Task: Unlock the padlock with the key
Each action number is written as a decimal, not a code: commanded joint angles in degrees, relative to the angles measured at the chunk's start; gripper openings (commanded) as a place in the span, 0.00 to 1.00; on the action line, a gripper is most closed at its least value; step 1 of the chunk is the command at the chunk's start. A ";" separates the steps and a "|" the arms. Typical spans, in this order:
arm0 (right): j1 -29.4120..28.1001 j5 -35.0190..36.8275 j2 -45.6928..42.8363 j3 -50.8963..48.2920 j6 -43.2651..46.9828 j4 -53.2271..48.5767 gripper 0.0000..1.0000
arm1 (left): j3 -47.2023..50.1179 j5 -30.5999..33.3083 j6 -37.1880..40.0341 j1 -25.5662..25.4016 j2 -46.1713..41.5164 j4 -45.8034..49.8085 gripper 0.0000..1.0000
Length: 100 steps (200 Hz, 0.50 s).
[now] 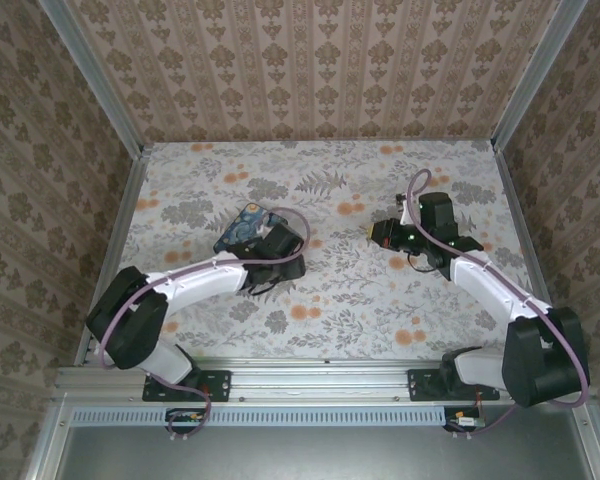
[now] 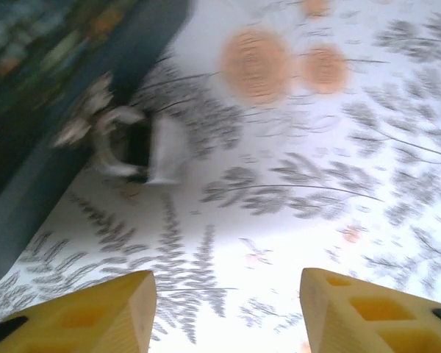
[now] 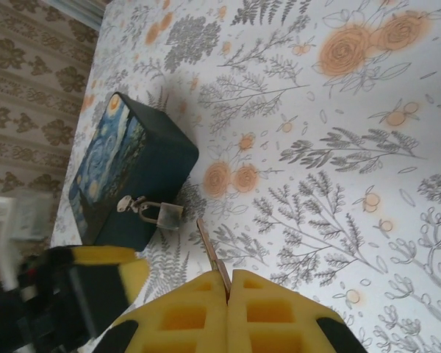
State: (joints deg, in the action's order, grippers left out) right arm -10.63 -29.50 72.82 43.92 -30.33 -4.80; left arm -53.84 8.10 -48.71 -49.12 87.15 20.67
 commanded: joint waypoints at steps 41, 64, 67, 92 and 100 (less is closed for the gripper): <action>1.67 1.73 3.80 4.98 1.62 -2.14 0.00 | -3.76 2.41 5.75 -1.81 -0.72 9.42 0.66; 1.67 1.37 4.52 5.36 2.80 -2.74 0.00 | 0.68 4.95 -0.09 -1.56 -1.82 3.87 0.74; 1.73 1.35 4.63 5.44 3.01 -2.81 0.00 | 1.02 5.24 -0.86 -1.54 -1.75 3.02 0.76; 2.36 1.66 5.49 5.72 3.58 -2.61 0.00 | -0.78 14.71 -10.21 -3.81 1.46 1.93 0.78; 2.69 1.58 5.82 5.73 3.42 -2.16 0.00 | -1.78 18.28 -15.25 -4.50 3.11 2.82 0.78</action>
State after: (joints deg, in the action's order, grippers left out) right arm -8.75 -28.45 77.58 47.99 -28.32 -6.44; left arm -52.93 14.87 -50.70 -51.72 87.37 25.71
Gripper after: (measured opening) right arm 0.065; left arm 0.776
